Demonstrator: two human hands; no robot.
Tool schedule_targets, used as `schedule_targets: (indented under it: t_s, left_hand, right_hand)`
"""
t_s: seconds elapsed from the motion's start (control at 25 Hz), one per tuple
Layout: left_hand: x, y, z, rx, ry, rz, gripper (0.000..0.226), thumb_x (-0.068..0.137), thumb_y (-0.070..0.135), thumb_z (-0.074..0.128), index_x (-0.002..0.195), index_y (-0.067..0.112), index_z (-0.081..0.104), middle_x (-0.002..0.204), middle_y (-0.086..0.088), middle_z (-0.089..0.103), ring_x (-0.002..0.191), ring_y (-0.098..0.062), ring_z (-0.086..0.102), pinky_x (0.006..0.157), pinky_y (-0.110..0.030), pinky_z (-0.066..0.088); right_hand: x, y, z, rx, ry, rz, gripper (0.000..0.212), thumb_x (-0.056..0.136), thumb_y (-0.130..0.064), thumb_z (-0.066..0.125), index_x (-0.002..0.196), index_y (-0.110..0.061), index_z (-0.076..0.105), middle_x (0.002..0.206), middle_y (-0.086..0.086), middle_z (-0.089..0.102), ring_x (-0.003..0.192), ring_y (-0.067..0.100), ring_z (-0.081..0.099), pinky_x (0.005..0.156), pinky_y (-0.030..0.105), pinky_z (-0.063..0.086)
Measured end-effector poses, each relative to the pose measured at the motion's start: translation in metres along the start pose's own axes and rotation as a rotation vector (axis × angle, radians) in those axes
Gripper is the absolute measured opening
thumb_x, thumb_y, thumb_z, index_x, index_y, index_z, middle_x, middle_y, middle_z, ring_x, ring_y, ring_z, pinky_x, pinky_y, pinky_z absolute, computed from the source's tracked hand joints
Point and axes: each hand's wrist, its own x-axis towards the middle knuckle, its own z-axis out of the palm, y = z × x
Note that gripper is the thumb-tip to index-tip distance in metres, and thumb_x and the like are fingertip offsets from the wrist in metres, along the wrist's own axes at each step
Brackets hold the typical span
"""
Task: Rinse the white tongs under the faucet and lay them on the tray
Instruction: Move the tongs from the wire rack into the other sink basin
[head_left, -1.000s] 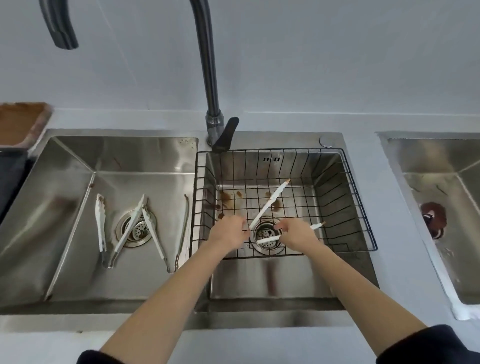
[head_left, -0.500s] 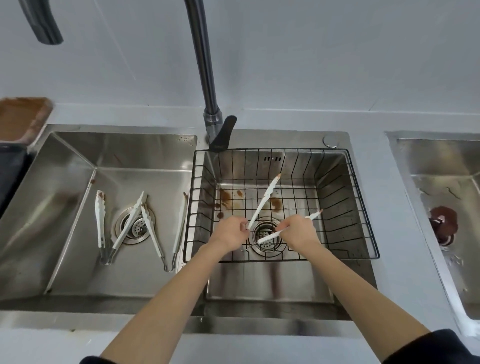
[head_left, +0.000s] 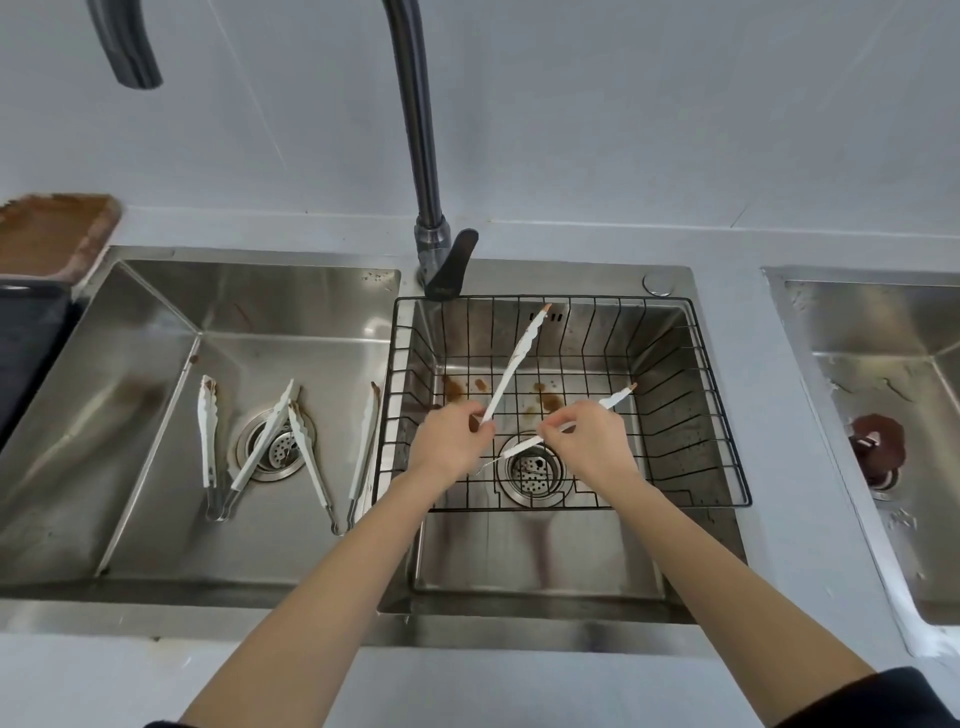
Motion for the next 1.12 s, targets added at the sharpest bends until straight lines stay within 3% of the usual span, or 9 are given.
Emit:
schedule_targets:
  t_s: [0.16, 0.32, 0.48, 0.6, 0.68, 0.76, 0.84, 1.0, 1.12]
  left_hand:
    - [-0.007, -0.002, -0.018, -0.054, 0.053, 0.023, 0.027, 0.089, 0.026, 0.052, 0.109, 0.013, 0.064, 0.086, 0.003, 0.058, 0.072, -0.011, 0.052, 0.061, -0.018, 0.037]
    - [-0.018, -0.014, -0.033, -0.13, 0.067, 0.022, 0.02, 0.084, 0.025, 0.056, 0.098, 0.013, 0.063, 0.083, 0.003, 0.059, 0.08, -0.014, 0.054, 0.071, -0.021, 0.038]
    - [-0.025, -0.037, -0.055, -0.126, 0.075, 0.046, 0.009, 0.081, 0.026, 0.059, 0.08, 0.019, 0.053, 0.066, 0.011, 0.052, 0.062, -0.007, 0.05, 0.055, -0.013, 0.036]
    - [-0.028, -0.061, -0.081, -0.18, 0.034, 0.051, 0.012, 0.08, 0.023, 0.058, 0.073, 0.02, 0.049, 0.07, 0.003, 0.054, 0.054, -0.012, 0.049, 0.048, -0.021, 0.043]
    - [-0.029, -0.077, -0.101, -0.18, 0.006, 0.045, 0.011, 0.081, 0.02, 0.056, 0.075, 0.016, 0.048, 0.072, 0.001, 0.053, 0.049, -0.013, 0.048, 0.037, -0.016, 0.041]
    - [-0.027, -0.093, -0.12, -0.175, 0.009, 0.039, 0.014, 0.082, 0.018, 0.055, 0.072, 0.014, 0.046, 0.067, 0.002, 0.05, 0.046, -0.015, 0.047, 0.029, -0.009, 0.033]
    - [-0.024, -0.11, -0.135, -0.167, 0.021, 0.036, 0.02, 0.082, 0.017, 0.056, 0.067, 0.017, 0.043, 0.063, 0.003, 0.048, 0.048, -0.017, 0.047, 0.029, -0.009, 0.033]
    - [-0.013, -0.149, -0.16, -0.174, 0.014, -0.013, 0.013, 0.081, 0.022, 0.057, 0.074, 0.017, 0.047, 0.068, 0.004, 0.053, 0.049, -0.019, 0.054, 0.039, -0.017, 0.042]
    - [-0.005, -0.177, -0.169, -0.244, -0.029, -0.067, 0.008, 0.083, 0.017, 0.056, 0.079, 0.014, 0.05, 0.075, -0.001, 0.056, 0.05, -0.015, 0.054, 0.031, -0.011, 0.04]
  right_hand:
    - [-0.005, -0.013, 0.003, 0.053, 0.051, -0.043, 0.019, 0.087, -0.02, 0.058, 0.091, -0.005, 0.07, 0.111, 0.009, 0.062, 0.088, 0.019, 0.058, 0.066, 0.015, 0.035]
    - [-0.014, -0.028, 0.015, 0.09, 0.095, -0.076, 0.017, 0.087, -0.019, 0.059, 0.089, -0.005, 0.069, 0.111, 0.008, 0.061, 0.087, 0.018, 0.059, 0.07, 0.02, 0.038]
    - [-0.024, -0.055, 0.034, 0.121, 0.136, -0.103, 0.014, 0.088, -0.02, 0.058, 0.087, -0.009, 0.066, 0.105, 0.005, 0.063, 0.083, 0.013, 0.057, 0.069, 0.019, 0.043]
    - [-0.032, -0.083, 0.052, 0.173, 0.165, -0.133, 0.012, 0.088, -0.017, 0.057, 0.094, -0.01, 0.065, 0.096, 0.001, 0.062, 0.084, 0.014, 0.058, 0.071, 0.02, 0.045]
    - [-0.036, -0.103, 0.066, 0.191, 0.179, -0.165, 0.011, 0.088, -0.014, 0.057, 0.095, -0.01, 0.064, 0.093, 0.001, 0.061, 0.082, 0.014, 0.057, 0.066, 0.013, 0.043]
    - [-0.037, -0.122, 0.082, 0.201, 0.184, -0.187, 0.011, 0.087, -0.013, 0.057, 0.094, -0.009, 0.064, 0.096, 0.006, 0.063, 0.08, 0.014, 0.057, 0.068, 0.016, 0.045]
    - [-0.036, -0.14, 0.097, 0.192, 0.185, -0.204, 0.013, 0.087, -0.012, 0.057, 0.096, -0.008, 0.065, 0.1, 0.007, 0.063, 0.079, 0.014, 0.055, 0.073, 0.022, 0.045]
    - [-0.028, -0.173, 0.128, 0.137, 0.15, -0.256, 0.018, 0.088, -0.014, 0.056, 0.103, -0.007, 0.063, 0.099, 0.001, 0.054, 0.082, 0.013, 0.053, 0.074, 0.021, 0.041]
    - [-0.02, -0.189, 0.154, 0.051, 0.086, -0.272, 0.022, 0.089, -0.016, 0.053, 0.108, -0.006, 0.061, 0.111, 0.005, 0.055, 0.091, 0.02, 0.056, 0.079, 0.022, 0.04]
